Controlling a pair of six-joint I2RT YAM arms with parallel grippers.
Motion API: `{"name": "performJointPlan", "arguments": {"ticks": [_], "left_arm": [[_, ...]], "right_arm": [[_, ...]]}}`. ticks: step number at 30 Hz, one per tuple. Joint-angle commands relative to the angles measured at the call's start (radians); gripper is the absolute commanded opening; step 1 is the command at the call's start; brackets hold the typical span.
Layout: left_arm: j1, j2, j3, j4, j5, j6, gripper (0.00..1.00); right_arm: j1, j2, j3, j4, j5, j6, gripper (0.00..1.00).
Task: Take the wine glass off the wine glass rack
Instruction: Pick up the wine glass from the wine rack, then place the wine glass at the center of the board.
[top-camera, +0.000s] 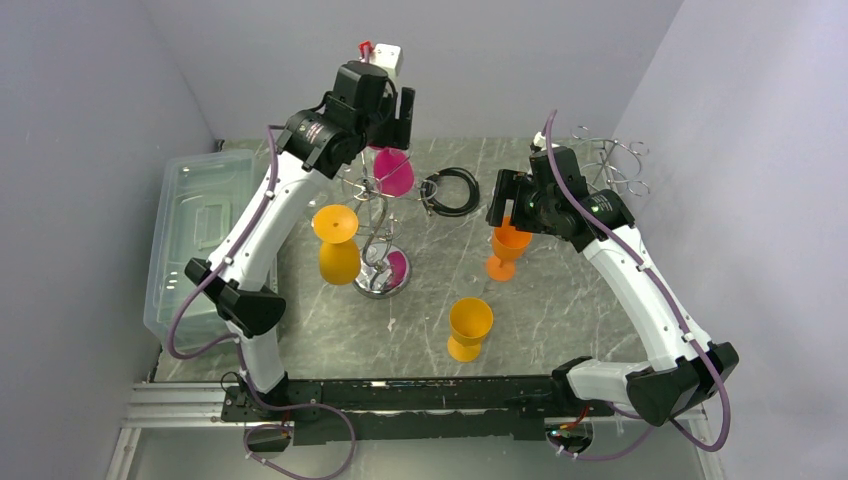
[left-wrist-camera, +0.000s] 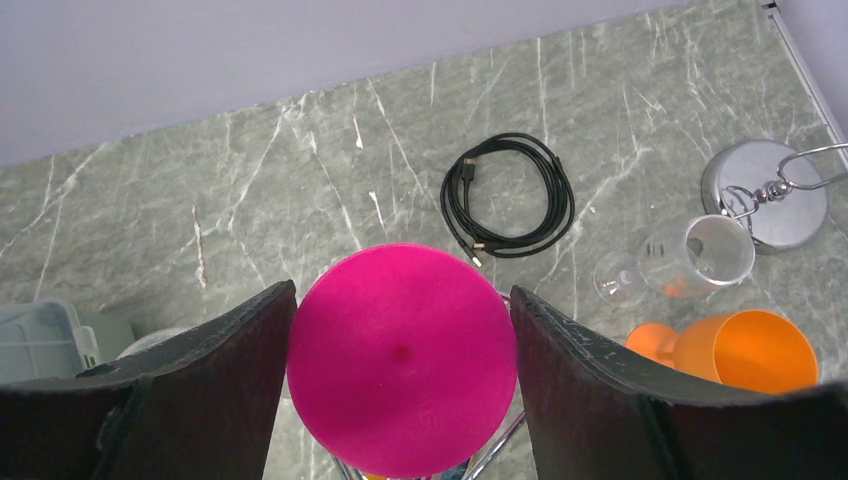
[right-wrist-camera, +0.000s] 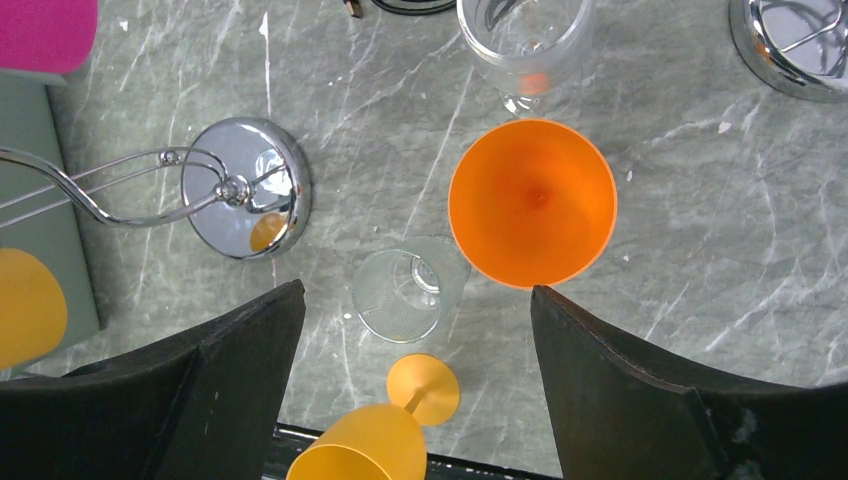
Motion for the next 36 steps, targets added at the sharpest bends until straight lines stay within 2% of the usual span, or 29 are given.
{"name": "performJointPlan", "arguments": {"ticks": [1, 14, 23, 25, 33, 36], "left_arm": [[0.003, 0.018, 0.058, 0.074, -0.027, 0.031, 0.59], [0.004, 0.072, 0.108, 0.197, 0.066, 0.047, 0.59], [0.005, 0.072, 0.130, 0.229, 0.189, -0.032, 0.59], [0.006, 0.066, 0.133, 0.233, 0.222, -0.055, 0.59], [0.028, 0.024, 0.127, 0.248, 0.378, -0.176, 0.59], [0.043, 0.005, 0.107, 0.261, 0.436, -0.225, 0.58]], "right_arm": [[0.002, -0.008, 0.048, 0.043, 0.021, 0.008, 0.85], [0.002, -0.071, 0.055, 0.155, 0.089, 0.055, 0.86], [-0.004, -0.129, -0.002, 0.381, 0.023, 0.070, 0.89], [-0.025, -0.138, -0.026, 0.444, -0.025, 0.082, 0.91], [-0.239, -0.153, -0.200, 0.807, -0.475, 0.259, 0.92], [-0.277, -0.159, -0.254, 0.896, -0.554, 0.322, 0.94]]}}
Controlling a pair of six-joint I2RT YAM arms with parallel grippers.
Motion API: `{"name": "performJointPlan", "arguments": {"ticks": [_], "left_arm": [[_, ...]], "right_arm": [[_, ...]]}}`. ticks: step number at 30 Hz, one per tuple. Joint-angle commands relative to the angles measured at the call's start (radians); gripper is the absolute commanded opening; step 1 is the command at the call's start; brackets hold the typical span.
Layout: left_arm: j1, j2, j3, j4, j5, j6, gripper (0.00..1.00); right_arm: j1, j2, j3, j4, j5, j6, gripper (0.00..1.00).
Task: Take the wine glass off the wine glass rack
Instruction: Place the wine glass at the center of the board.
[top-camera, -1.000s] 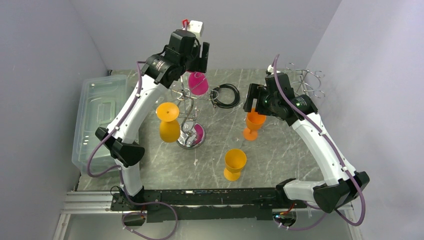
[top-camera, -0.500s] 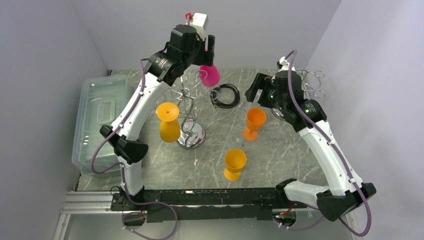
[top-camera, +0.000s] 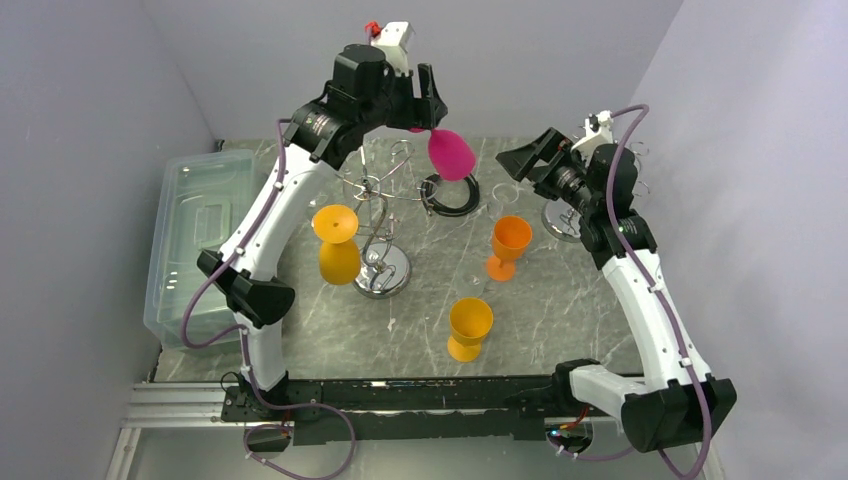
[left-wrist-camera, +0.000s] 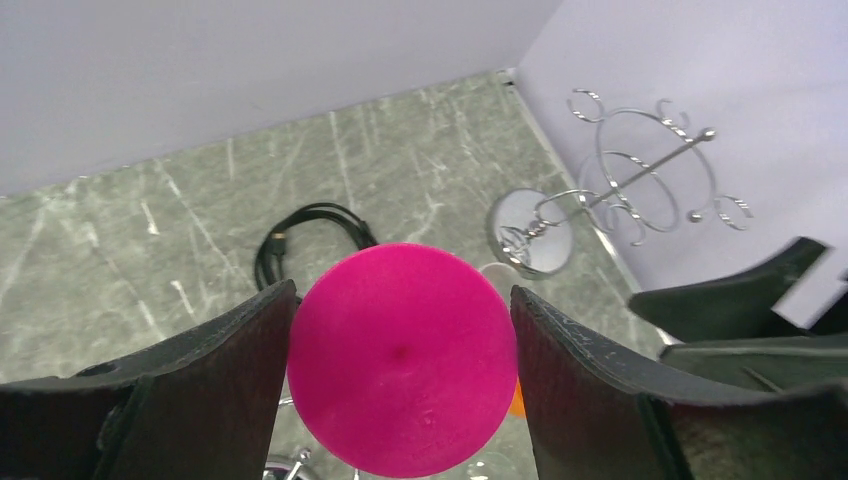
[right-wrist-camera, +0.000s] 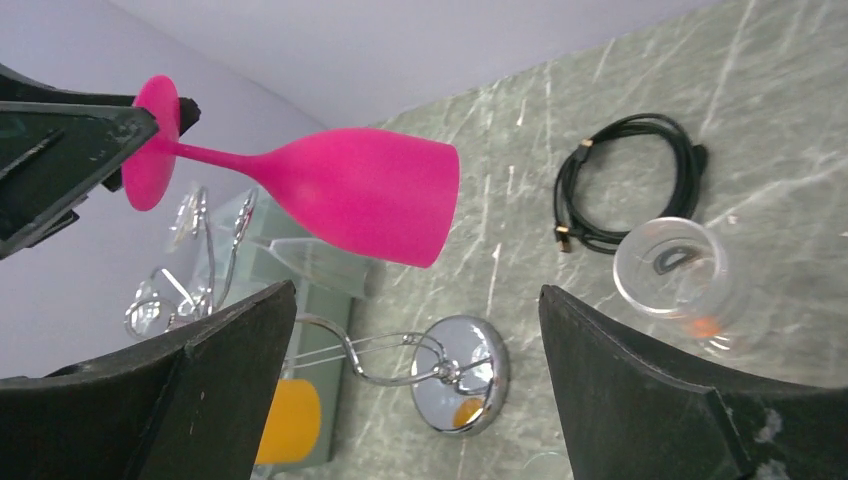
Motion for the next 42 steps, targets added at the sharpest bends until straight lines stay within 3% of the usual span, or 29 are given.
{"name": "performJointPlan", "arguments": {"ticks": [1, 20, 32, 42], "left_arm": [[0.026, -0.083, 0.011, 0.075, 0.119, -0.097, 0.58], [0.093, -0.142, -0.063, 0.168, 0.342, -0.306, 0.57], [0.157, -0.193, -0.200, 0.319, 0.497, -0.478, 0.56], [0.168, -0.206, -0.270, 0.401, 0.547, -0.557, 0.55]], "right_arm": [[-0.038, -0.025, -0.057, 0.247, -0.212, 0.123, 0.95], [-0.048, -0.058, -0.282, 0.703, -0.310, 0.355, 0.98], [-0.048, -0.002, -0.308, 0.994, -0.396, 0.563, 0.90], [-0.048, 0.029, -0.280, 1.086, -0.433, 0.670, 0.81]]}}
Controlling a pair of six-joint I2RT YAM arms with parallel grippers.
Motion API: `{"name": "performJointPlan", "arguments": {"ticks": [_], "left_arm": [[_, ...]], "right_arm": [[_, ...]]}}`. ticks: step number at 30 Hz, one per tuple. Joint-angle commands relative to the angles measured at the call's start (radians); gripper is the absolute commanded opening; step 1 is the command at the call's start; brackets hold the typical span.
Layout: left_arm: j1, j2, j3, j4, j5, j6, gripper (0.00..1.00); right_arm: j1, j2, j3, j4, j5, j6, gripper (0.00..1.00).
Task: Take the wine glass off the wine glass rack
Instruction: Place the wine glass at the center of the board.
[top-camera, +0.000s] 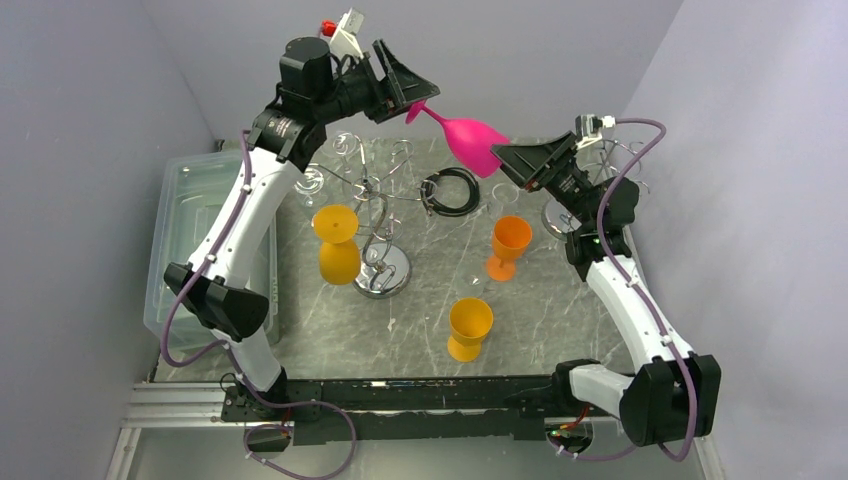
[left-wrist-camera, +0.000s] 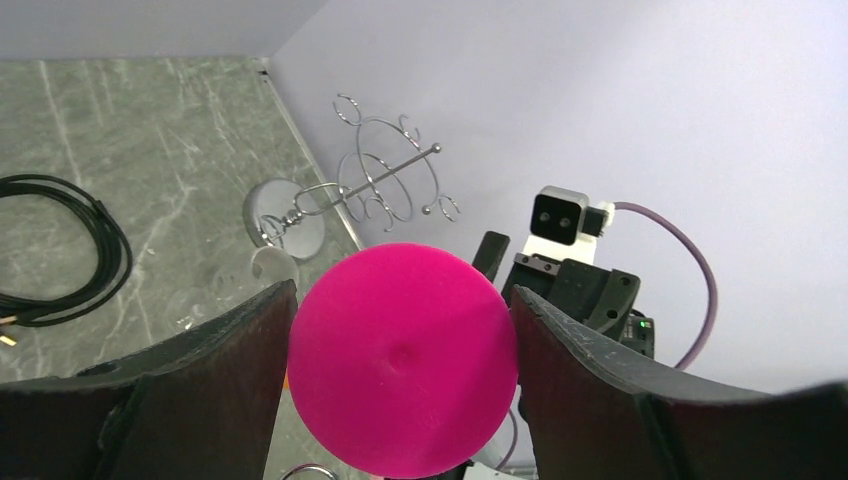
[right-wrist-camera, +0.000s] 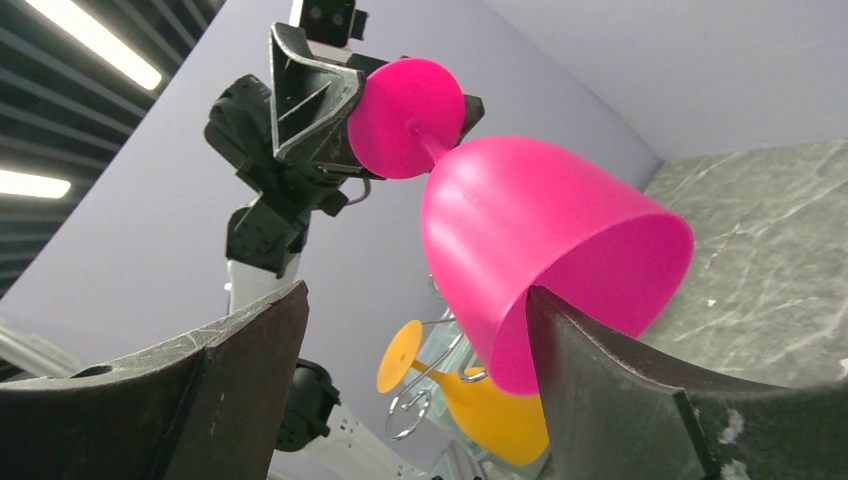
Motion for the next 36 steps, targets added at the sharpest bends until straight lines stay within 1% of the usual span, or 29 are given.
{"name": "performJointPlan", "arguments": {"ticks": [1, 2, 8, 9, 10, 11, 12, 14, 15, 16, 17, 21, 23, 27, 30, 33, 36], "left_arm": [[0.001, -0.050, -0.024, 0.107, 0.056, -0.057, 0.55], [0.001, -0.051, -0.027, 0.114, 0.066, -0.063, 0.55], [0.001, -0.061, -0.064, 0.154, 0.090, -0.082, 0.56], [0.001, -0.063, -0.069, 0.159, 0.094, -0.084, 0.57], [0.001, -0.067, -0.076, 0.166, 0.097, -0.086, 0.58], [0.001, -0.070, -0.084, 0.170, 0.097, -0.086, 0.62], [0.001, -0.073, -0.088, 0.171, 0.099, -0.083, 0.67], [0.001, -0.078, -0.086, 0.148, 0.089, -0.072, 0.84], [0.001, -0.082, -0.087, 0.144, 0.087, -0.063, 0.92], [0.001, -0.083, -0.084, 0.136, 0.082, -0.055, 0.98], [0.001, -0.086, -0.083, 0.129, 0.080, -0.045, 0.99], [0.001, -0.094, -0.076, 0.106, 0.076, -0.002, 0.99], [0.001, -0.106, -0.078, 0.090, 0.059, 0.027, 0.99], [0.001, -0.119, -0.056, 0.038, 0.029, 0.099, 1.00], [0.001, -0.123, -0.034, 0.000, 0.026, 0.157, 0.99], [-0.001, -0.151, -0.054, -0.014, 0.034, 0.218, 0.99], [-0.005, -0.178, -0.069, -0.041, 0.020, 0.284, 0.99]], "right_arm": [[-0.003, 0.008, 0.027, 0.117, -0.032, 0.063, 0.80], [-0.003, 0.012, 0.031, 0.118, -0.036, 0.068, 0.78], [-0.003, 0.024, 0.039, 0.145, -0.053, 0.105, 0.52], [-0.003, 0.023, 0.040, 0.138, -0.051, 0.104, 0.46], [-0.003, 0.020, 0.042, 0.131, -0.048, 0.102, 0.38], [-0.004, 0.020, 0.045, 0.126, -0.047, 0.103, 0.29], [-0.003, 0.018, 0.048, 0.121, -0.046, 0.103, 0.21], [-0.003, 0.014, 0.054, 0.114, -0.040, 0.107, 0.05], [-0.003, 0.010, 0.054, 0.110, -0.034, 0.108, 0.00], [-0.002, 0.002, 0.056, 0.102, -0.026, 0.105, 0.00], [-0.004, -0.006, 0.057, 0.091, -0.019, 0.100, 0.00], [-0.003, -0.044, 0.060, 0.053, 0.017, 0.062, 0.00], [-0.003, -0.066, 0.078, -0.017, 0.031, 0.015, 0.00], [-0.003, -0.132, 0.138, -0.249, 0.085, -0.119, 0.00], [-0.003, -0.172, 0.214, -0.463, 0.114, -0.232, 0.00], [-0.003, -0.204, 0.301, -0.668, 0.154, -0.342, 0.00], [-0.004, -0.233, 0.373, -0.863, 0.197, -0.418, 0.00]]}}
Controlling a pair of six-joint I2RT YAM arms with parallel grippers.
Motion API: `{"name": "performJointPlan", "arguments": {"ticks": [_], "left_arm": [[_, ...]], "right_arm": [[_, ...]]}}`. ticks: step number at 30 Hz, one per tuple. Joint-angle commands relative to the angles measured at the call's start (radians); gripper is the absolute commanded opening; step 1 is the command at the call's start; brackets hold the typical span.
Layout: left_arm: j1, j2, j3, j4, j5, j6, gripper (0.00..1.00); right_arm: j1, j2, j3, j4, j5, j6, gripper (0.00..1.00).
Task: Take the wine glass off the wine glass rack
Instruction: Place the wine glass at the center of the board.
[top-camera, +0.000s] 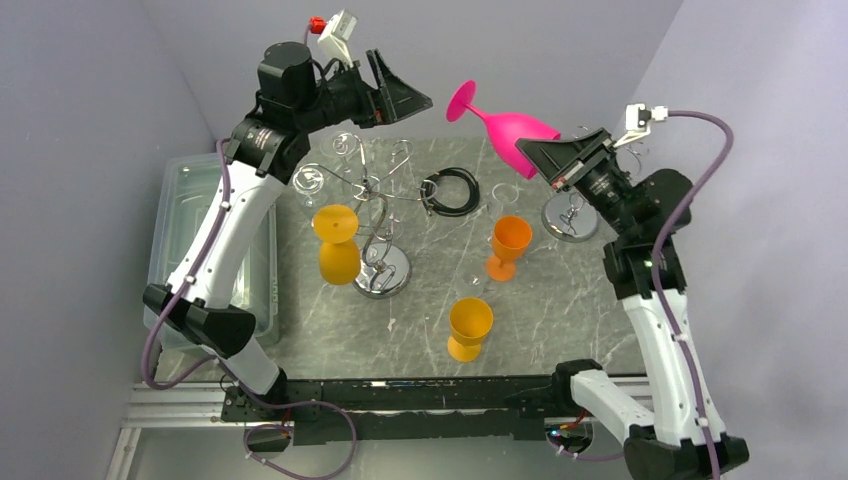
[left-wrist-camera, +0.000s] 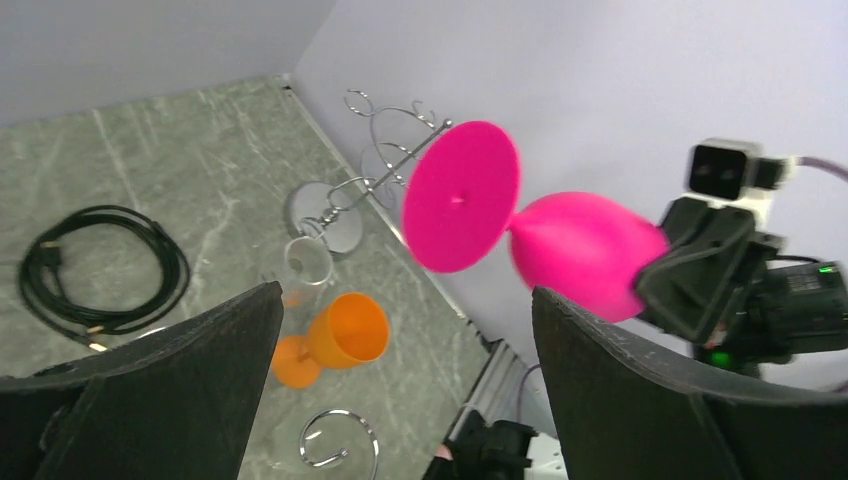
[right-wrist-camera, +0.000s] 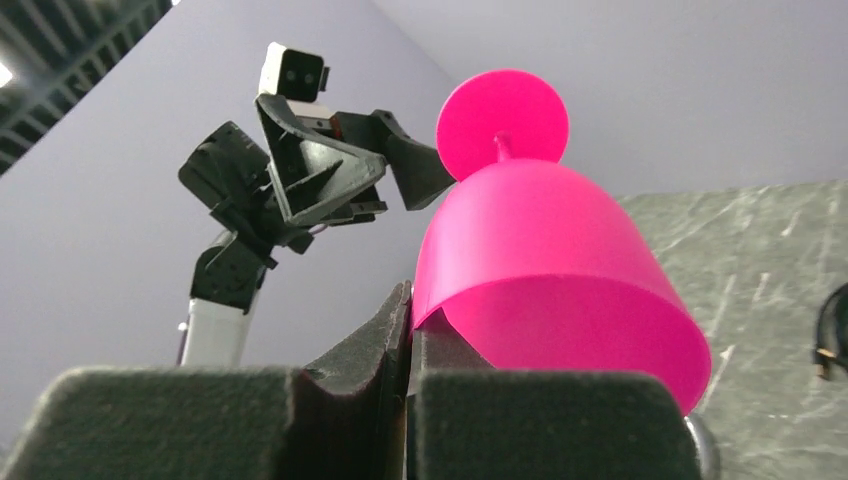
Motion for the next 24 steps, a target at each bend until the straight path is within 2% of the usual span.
{"name": "performJointPlan", "arguments": {"ticks": [1, 6, 12, 19, 24], "left_arm": [[-0.014, -0.084, 0.004, -0.038, -0.019, 0.148, 1.00], [-0.062, -0.119, -0.001, -0.099, -0.083, 0.242, 0.99], [-0.127, -0.153, -0.012, -0.149, -0.148, 0.316, 0.99], [-0.221, -0.148, 0.016, -0.197, -0.222, 0.387, 0.99], [-0.250, -0.139, 0.021, -0.219, -0.247, 0.400, 0.99]], "right_arm": [[-0.003, -0.059, 0.141, -0.361, 0.093, -0.194, 0.00], [-0.003, -0.099, 0.273, -0.716, 0.208, -0.302, 0.00], [-0.003, -0.166, 0.347, -1.017, 0.314, -0.368, 0.00], [-0.003, -0.166, 0.418, -1.297, 0.412, -0.436, 0.00], [-0.003, -0.136, 0.396, -1.454, 0.509, -0.464, 0.00]]}}
